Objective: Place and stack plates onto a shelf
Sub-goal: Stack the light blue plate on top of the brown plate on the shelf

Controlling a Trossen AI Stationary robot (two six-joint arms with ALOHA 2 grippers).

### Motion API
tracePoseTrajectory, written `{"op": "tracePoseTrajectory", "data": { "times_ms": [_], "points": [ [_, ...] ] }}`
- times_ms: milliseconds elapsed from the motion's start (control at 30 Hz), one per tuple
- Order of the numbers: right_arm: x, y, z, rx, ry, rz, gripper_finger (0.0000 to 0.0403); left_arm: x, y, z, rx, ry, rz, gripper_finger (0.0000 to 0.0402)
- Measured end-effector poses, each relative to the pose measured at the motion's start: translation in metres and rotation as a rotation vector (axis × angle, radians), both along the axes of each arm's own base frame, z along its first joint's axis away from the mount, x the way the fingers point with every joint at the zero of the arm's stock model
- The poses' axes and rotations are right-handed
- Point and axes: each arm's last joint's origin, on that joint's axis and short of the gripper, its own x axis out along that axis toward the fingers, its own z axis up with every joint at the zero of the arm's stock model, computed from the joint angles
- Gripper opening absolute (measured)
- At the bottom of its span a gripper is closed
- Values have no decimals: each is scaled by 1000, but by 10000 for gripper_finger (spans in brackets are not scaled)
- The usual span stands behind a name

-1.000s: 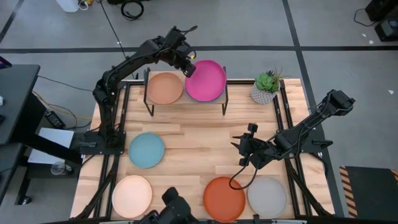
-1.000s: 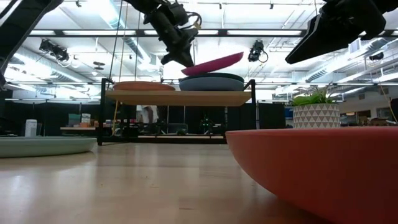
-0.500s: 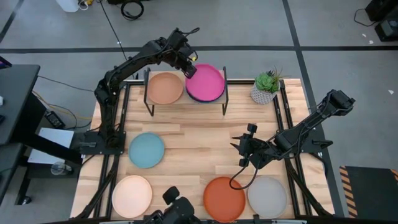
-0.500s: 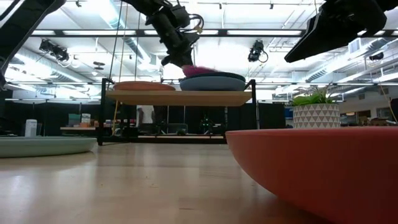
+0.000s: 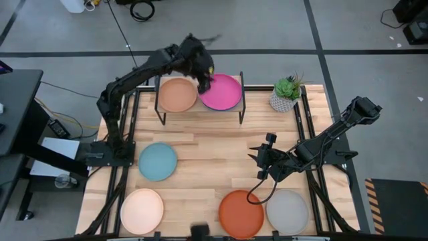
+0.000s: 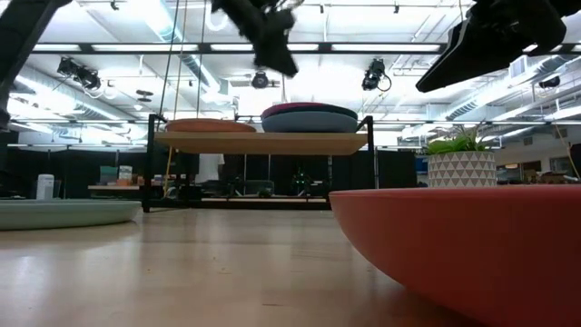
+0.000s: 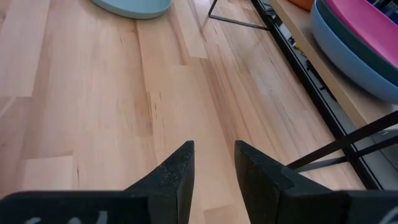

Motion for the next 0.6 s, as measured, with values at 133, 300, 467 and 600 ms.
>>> {"op": "tracePoseTrajectory", "data": {
  "times_ms": [133, 300, 467, 600],
  "points": [
    [0, 0, 0, -5, 3, 3, 121, 17, -61, -2, 36, 110, -244, 166],
    [0, 0, 0, 4, 1, -6, 121, 28, -136, -34, -12, 333, -384, 166],
    [0, 0, 0, 5, 0, -6, 121, 21, -195, -79, -77, 544, -397, 166],
    [0, 0, 0, 7, -4, -6, 121, 10, -230, -117, -120, 696, -341, 166]
  ]
}}
